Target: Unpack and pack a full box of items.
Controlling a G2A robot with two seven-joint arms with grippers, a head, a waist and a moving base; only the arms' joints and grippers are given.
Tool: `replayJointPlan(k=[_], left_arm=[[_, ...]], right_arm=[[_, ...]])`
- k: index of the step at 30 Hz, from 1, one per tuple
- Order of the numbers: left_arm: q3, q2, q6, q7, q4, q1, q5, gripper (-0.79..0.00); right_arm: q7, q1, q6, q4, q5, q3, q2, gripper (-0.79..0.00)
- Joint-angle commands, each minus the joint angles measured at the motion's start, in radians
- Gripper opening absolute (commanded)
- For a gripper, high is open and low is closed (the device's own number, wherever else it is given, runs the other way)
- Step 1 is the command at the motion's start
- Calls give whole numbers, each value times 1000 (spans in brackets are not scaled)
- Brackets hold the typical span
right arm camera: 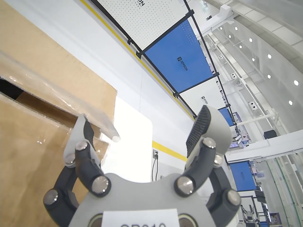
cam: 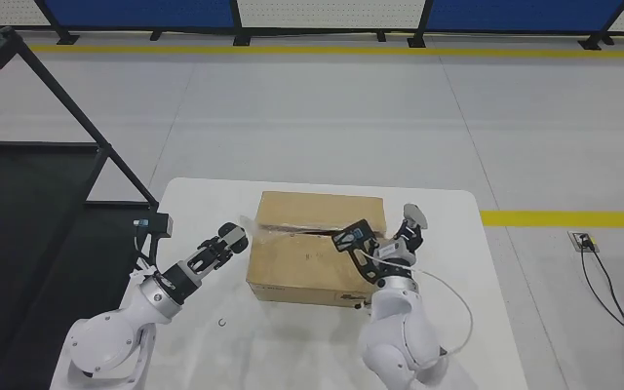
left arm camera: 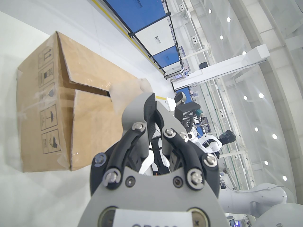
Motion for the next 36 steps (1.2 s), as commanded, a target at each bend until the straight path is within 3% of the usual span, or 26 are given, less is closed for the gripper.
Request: replayJointPlan(k=[1, 6, 11, 22, 23, 24, 25, 26, 36], left_arm=[[0, 0, 0, 0, 0, 0, 0, -785], [0, 0, 0, 0, 0, 0, 0, -785], [0, 0, 0, 0, 0, 0, 0, -785], [0, 0, 0, 0, 0, 0, 0, -785], [0, 0, 0, 0, 0, 0, 0, -785], [0, 0, 0, 0, 0, 0, 0, -785], [0, 0, 0, 0, 0, 0, 0, -785], [0, 0, 0, 0, 0, 0, 0, -785], [0, 0, 0, 0, 0, 0, 0, -785]], right_arm=[[5, 11, 0, 10, 16, 12, -5, 0], [3, 42, 0, 43, 79, 43, -19, 0], [-22, 77, -52, 74, 246, 98, -30, 0], [-68, 114, -358, 98, 721, 297, -24, 0], [-70, 117, -370, 101, 744, 313, -22, -148], [-74, 116, -391, 102, 760, 319, -21, -471], [-80, 114, -406, 102, 777, 327, -19, -650], [-83, 111, -415, 100, 790, 336, -18, -760], [-67, 73, -514, 60, 871, 379, -4, -785]])
